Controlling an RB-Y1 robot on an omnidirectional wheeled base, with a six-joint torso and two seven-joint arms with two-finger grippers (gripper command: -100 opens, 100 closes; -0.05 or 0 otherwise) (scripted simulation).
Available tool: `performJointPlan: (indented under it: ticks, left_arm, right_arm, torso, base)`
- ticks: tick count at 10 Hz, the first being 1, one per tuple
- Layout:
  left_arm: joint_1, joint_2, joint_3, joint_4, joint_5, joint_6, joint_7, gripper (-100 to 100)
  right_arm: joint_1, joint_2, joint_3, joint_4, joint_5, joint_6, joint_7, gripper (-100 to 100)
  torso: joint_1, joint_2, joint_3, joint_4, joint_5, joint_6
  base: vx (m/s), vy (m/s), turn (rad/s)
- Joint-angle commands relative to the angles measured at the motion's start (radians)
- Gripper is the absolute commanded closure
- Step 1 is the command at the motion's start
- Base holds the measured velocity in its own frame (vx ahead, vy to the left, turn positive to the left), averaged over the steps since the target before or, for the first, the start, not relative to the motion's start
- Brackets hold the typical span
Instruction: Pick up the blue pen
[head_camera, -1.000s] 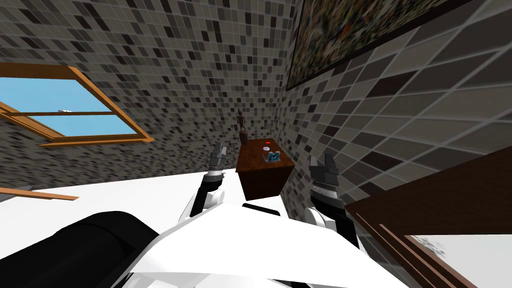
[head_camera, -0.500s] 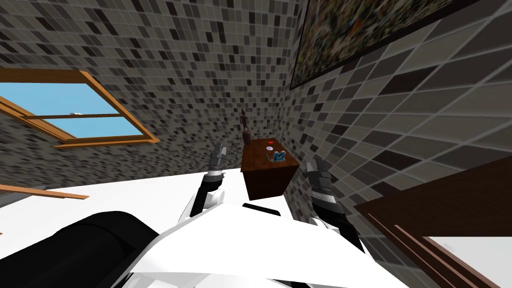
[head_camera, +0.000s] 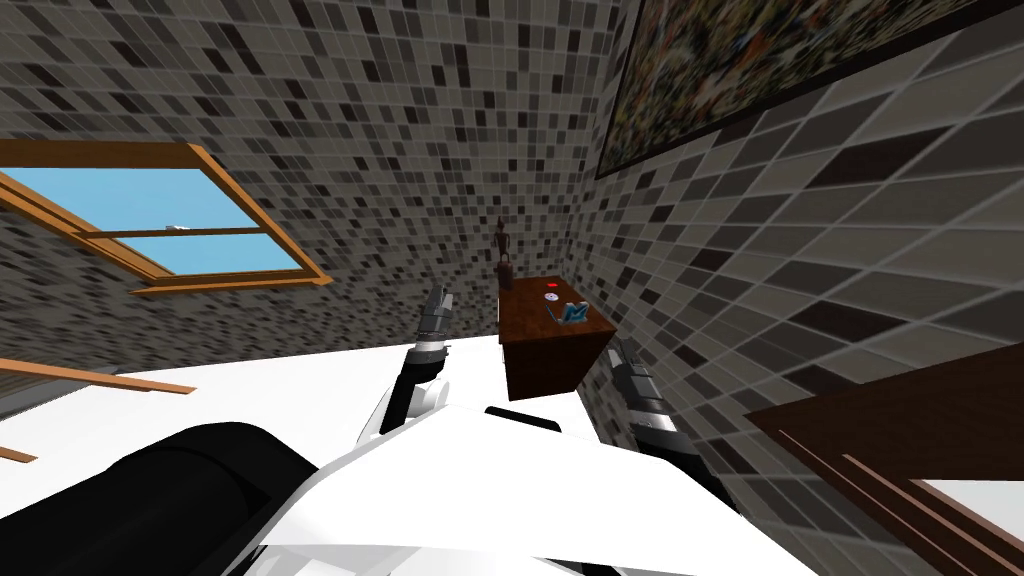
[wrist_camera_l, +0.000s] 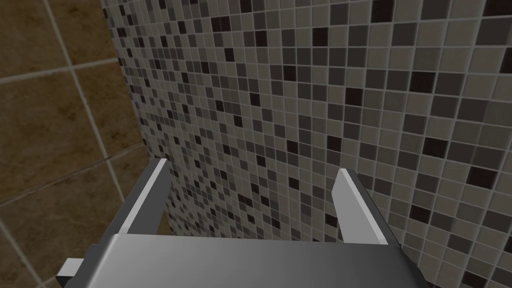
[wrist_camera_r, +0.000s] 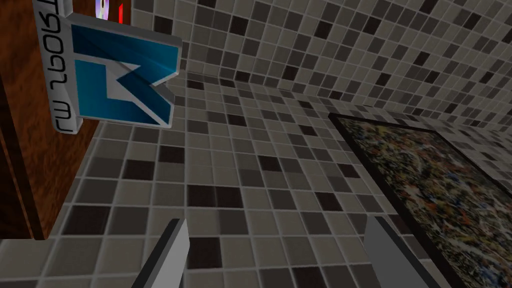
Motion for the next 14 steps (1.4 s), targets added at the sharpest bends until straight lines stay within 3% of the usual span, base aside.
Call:
performJointPlan:
  ticks: [1, 4, 5, 6, 8, 9, 10, 11, 12, 13, 14]
  left_arm:
    - [0.0, 0.0, 0.0, 0.0, 0.0, 0.0, 0.0, 0]
    - [0.0, 0.0, 0.0, 0.0, 0.0, 0.0, 0.0, 0]
    - [0.0, 0.0, 0.0, 0.0, 0.0, 0.0, 0.0, 0]
    - [0.0, 0.0, 0.0, 0.0, 0.0, 0.0, 0.0, 0]
    - [0.0, 0.0, 0.0, 0.0, 0.0, 0.0, 0.0, 0]
    - [0.0, 0.0, 0.0, 0.0, 0.0, 0.0, 0.0, 0]
    - [0.0, 0.0, 0.0, 0.0, 0.0, 0.0, 0.0, 0]
    - [0.0, 0.0, 0.0, 0.0, 0.0, 0.0, 0.0, 0]
    - [0.0, 0.0, 0.0, 0.0, 0.0, 0.0, 0.0, 0]
    - [0.0, 0.0, 0.0, 0.0, 0.0, 0.0, 0.0, 0]
    - [0.0, 0.0, 0.0, 0.0, 0.0, 0.0, 0.0, 0]
  right_arm:
    - [0.01, -0.034, 0.012, 0.012, -0.008, 0.014, 0.016, -100]
    - [0.081, -0.122, 0.035, 0.053, -0.048, 0.043, 0.046, -100]
    - [0.081, -0.141, 0.035, 0.053, -0.048, 0.043, 0.046, -100]
    - [0.119, -0.167, 0.048, 0.075, -0.068, 0.057, 0.06, -100]
    - [0.119, -0.2, 0.048, 0.075, -0.068, 0.057, 0.06, -100]
    - [0.156, -0.241, 0.062, 0.098, -0.088, 0.07, 0.072, -100]
    - [0.156, -0.262, 0.062, 0.098, -0.088, 0.07, 0.072, -100]
    - [0.194, -0.297, 0.075, 0.122, -0.108, 0.083, 0.084, -100]
    - [0.194, -0.327, 0.075, 0.122, -0.108, 0.083, 0.084, -100]
    - [0.232, -0.365, 0.089, 0.148, -0.127, 0.095, 0.094, -100]
    - [0.232, -0.39, 0.089, 0.148, -0.127, 0.095, 0.094, -100]
  torso:
    - [0.0, 0.0, 0.0, 0.0, 0.0, 0.0]
    - [-0.004, 0.0, 0.0, 0.0, -0.001, 0.0]
    - [-0.003, 0.002, 0.001, 0.0, -0.001, 0.0]
    - [-0.004, 0.001, 0.001, 0.0, -0.001, 0.0]
    - [-0.005, -0.001, -0.001, 0.0, -0.001, 0.0]
    - [-0.009, -0.001, -0.001, 0.0, -0.001, 0.0]
    - [-0.007, -0.001, 0.0, 0.0, -0.001, 0.0]
    - [-0.006, -0.001, 0.0, 0.0, -0.001, 0.0]
    - [-0.004, -0.001, -0.001, 0.0, -0.001, 0.0]
    - [-0.004, -0.001, -0.001, 0.0, -0.001, 0.0]
    - [-0.002, -0.001, -0.001, 0.0, 0.0, 0.0]
  base:
    - [-0.016, 0.144, -0.009]
    - [-0.034, 0.132, 0.023]
    - [-0.027, 0.121, 0.005]
    - [0.008, 0.149, 0.037]
    - [0.0, 0.085, 0.002]
    - [-0.005, 0.099, 0.053]
    - [-0.006, 0.104, 0.01]
    - [0.005, 0.134, 0.044]
    - [-0.001, 0.136, 0.013]
    - [0.009, 0.175, 0.06]
    - [0.007, 0.131, 0.004]
